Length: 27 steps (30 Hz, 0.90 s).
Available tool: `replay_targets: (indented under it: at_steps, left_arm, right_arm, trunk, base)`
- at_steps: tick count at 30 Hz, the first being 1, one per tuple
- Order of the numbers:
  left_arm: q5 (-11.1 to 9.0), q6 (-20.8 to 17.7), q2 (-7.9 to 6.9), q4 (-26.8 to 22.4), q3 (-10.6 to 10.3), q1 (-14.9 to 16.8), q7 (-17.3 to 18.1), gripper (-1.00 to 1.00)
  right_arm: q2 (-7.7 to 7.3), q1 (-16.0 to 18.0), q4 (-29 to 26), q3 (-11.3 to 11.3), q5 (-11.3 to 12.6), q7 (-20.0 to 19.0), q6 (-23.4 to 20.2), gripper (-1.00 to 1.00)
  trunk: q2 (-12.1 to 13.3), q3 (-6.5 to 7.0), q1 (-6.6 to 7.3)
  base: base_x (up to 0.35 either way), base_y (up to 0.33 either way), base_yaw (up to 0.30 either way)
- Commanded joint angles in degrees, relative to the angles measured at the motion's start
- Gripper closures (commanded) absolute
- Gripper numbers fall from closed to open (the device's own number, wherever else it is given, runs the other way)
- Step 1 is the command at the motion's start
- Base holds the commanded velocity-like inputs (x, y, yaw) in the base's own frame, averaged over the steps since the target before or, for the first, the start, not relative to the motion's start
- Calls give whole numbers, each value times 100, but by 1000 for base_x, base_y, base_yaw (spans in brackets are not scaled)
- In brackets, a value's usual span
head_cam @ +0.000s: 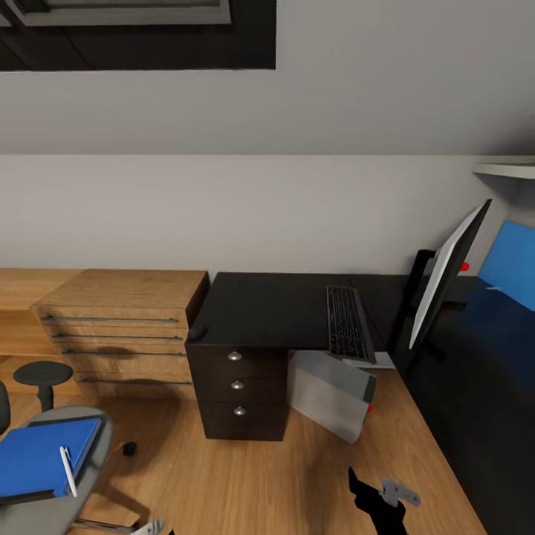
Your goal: In the bedroom, organize the workspace by keeping the computer under the desk, ensuring the monitor is on the desk, placing the keyboard on the desk next to the monitor, placing the mouse on the desk next to the keyboard, moving the folder from the swivel chair onto the desk next to the mouse, stacking the notebook on top of the folder with the pen on top of the notebook, and positioning the swivel chair next to the desk.
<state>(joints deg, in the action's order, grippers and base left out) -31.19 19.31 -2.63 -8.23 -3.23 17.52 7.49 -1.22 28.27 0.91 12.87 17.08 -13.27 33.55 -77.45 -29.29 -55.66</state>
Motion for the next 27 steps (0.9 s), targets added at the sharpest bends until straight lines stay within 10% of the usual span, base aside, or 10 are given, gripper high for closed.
replay_targets:
  at_steps: [1,27]
  left_arm:
    - [-58,64,1,49,-37,5,30,-100]
    - [88,144,-45,120,-89,4,30,-100]
  right_arm:
    - [-8,-5,8,16,34,-53,13,-100]
    - [267,-31,24,18,-383,4,-9,-100]
  trunk:
    - [39,13,23]
    - [359,190,199]
  base:
    - [0,0,0]
    - [0,0,-5]
